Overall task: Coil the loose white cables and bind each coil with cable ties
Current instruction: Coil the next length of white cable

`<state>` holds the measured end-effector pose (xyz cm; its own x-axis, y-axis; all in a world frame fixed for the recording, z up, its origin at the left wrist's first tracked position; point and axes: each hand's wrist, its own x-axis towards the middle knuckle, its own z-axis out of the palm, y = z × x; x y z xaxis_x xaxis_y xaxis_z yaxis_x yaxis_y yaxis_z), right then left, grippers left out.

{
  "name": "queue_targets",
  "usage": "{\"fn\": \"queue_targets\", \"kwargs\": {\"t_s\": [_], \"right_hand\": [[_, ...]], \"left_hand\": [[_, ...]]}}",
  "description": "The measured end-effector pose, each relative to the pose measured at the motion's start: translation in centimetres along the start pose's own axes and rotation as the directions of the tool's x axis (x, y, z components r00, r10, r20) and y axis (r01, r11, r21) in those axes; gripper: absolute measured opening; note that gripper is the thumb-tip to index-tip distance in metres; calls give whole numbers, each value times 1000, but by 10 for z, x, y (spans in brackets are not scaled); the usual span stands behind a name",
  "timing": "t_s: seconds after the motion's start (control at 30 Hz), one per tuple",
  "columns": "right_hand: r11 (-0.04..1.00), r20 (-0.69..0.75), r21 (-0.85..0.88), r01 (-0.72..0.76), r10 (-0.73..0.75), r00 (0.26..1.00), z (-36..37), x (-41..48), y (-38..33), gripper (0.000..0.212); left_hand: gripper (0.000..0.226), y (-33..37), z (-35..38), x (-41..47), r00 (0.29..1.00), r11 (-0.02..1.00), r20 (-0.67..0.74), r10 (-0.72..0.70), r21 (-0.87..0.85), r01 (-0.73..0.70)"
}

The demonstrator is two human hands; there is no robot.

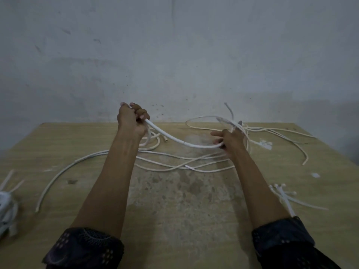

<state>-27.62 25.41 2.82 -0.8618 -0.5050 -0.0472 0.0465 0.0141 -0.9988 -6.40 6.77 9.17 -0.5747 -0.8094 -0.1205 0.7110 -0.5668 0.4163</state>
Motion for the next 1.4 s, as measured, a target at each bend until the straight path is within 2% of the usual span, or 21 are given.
{"fn": "queue_targets", "kwargs": {"t_s": [0.1, 0.17, 0.23, 0.27, 0.33, 0.4, 0.47, 0.53, 0.6, 0.67, 0.77, 0.83, 0.93, 1.03, 1.1, 1.23, 1.33, 1.4], "right_hand": [[909, 125, -414, 41, 13, 992, -19, 2, -10, 56], [818, 133, -572, 64, 16, 991, -27, 5, -20, 45], [777, 159, -629, 33, 87, 984, -33, -1, -28, 44], [730, 214, -683, 18, 177, 961, -34, -8, -33, 50], [647, 332, -763, 9, 379, 864, -36, -21, -45, 73], [691, 421, -722, 32, 403, 812, -41, -27, -55, 83], [761, 457, -637, 122, 245, 855, -44, -23, -60, 74], [803, 406, -552, 226, 21, 914, -42, -13, -56, 55], [806, 321, -500, 316, -166, 932, -38, 0, -46, 46], [709, 259, -550, 441, -357, 898, -35, 10, -38, 36], [548, 271, -572, 610, -576, 771, -30, 11, -34, 32], [481, 272, -560, 675, -662, 698, -27, 8, -34, 35], [396, 216, -625, 672, -740, 637, -22, 8, -27, 46], [403, 183, -630, 664, -754, 631, -22, 8, -13, 45], [401, 175, -596, 695, -780, 600, -19, 2, -13, 42], [354, 150, -450, 820, -875, 461, -3, -16, -34, 24], [377, 201, -392, 839, -855, 478, 14, -17, -44, 22], [386, 271, -476, 790, -790, 550, 21, -1, -50, 25]], "left_hand": [[47, -3, 0, -2, 1000, 996, -23, -8, 90, 10], [48, -3, 4, -4, 999, 988, -39, 14, 151, -8], [48, 0, 11, -7, 996, 977, -56, 69, 204, -57], [47, 2, 14, -10, 991, 966, -59, 116, 238, -99], [46, 4, 17, -13, 975, 931, -56, 217, 311, -190], [46, 5, 18, -16, 965, 903, -40, 259, 364, -228], [46, 6, 20, -18, 971, 900, -20, 240, 378, -215], [47, 7, 21, -19, 980, 909, -6, 198, 376, -181], [46, 6, 22, -20, 986, 901, 10, 164, 406, -154], [46, 5, 23, -20, 989, 889, 22, 146, 436, -141], [47, 7, 21, -21, 990, 892, 18, 137, 433, -132], [46, 9, 20, -21, 987, 886, 13, 161, 438, -151], [46, 13, 20, -21, 977, 886, 18, 214, 418, -202], [46, 16, 22, -21, 956, 863, 10, 292, 427, -268], [45, 14, 23, -22, 942, 834, 17, 336, 459, -306], [45, 2, 27, -28, 911, 754, 61, 408, 540, -374], [45, -9, 30, -32, 921, 739, 100, 376, 567, -364], [44, -9, 31, -31, 937, 775, 127, 326, 532, -342]]}}
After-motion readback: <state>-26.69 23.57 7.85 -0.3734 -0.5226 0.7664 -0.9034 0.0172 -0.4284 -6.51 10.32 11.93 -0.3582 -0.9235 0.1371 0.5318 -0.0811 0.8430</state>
